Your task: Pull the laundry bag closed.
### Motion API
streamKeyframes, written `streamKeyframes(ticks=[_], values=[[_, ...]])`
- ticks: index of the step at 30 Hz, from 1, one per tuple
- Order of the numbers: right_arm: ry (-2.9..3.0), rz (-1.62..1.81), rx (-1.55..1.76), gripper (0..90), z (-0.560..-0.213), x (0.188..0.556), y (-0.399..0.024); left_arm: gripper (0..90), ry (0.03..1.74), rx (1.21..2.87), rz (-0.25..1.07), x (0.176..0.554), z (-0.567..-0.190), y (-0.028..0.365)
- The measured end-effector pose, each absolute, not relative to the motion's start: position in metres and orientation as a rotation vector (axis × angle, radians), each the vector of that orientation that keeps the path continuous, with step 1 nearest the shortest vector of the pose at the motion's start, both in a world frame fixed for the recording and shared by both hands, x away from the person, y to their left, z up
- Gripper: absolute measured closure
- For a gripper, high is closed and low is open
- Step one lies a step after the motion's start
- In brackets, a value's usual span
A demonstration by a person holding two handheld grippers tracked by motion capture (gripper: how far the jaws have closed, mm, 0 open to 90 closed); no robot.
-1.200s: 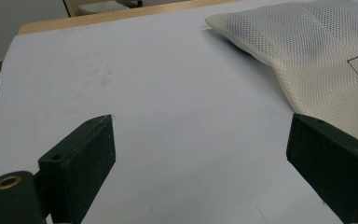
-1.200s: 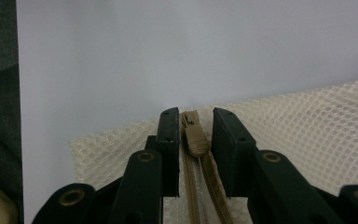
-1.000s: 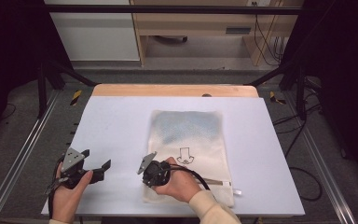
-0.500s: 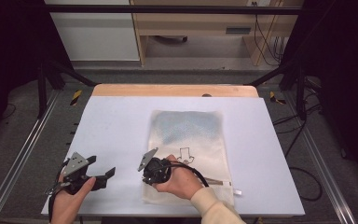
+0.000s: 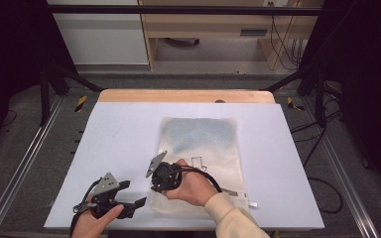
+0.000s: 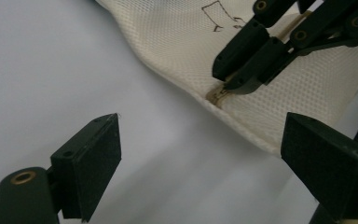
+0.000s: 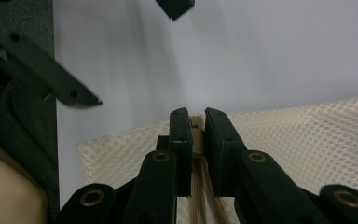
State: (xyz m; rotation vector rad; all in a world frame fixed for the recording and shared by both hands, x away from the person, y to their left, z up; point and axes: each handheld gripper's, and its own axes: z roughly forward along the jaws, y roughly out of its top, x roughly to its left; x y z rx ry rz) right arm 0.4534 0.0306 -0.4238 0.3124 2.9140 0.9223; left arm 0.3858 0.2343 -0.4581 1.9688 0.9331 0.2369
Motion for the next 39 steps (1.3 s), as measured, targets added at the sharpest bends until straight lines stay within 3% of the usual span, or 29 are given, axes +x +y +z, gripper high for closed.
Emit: streamKeyframes(ticks=[7,17,39], values=[[2.916,0.915,0.293,81.7,-0.42,0.454,0.031,16.4,0.945,1.916,0.127,0.393,-0.467,0.222],[2.913,0.926,0.292,81.8,-0.413,0.454,0.029,30.5,0.941,1.931,0.081,0.401,-0.477,0.207],[2.901,0.945,0.286,81.8,-0.41,0.453,0.029,48.3,0.905,1.911,-0.005,0.415,-0.486,0.201]])
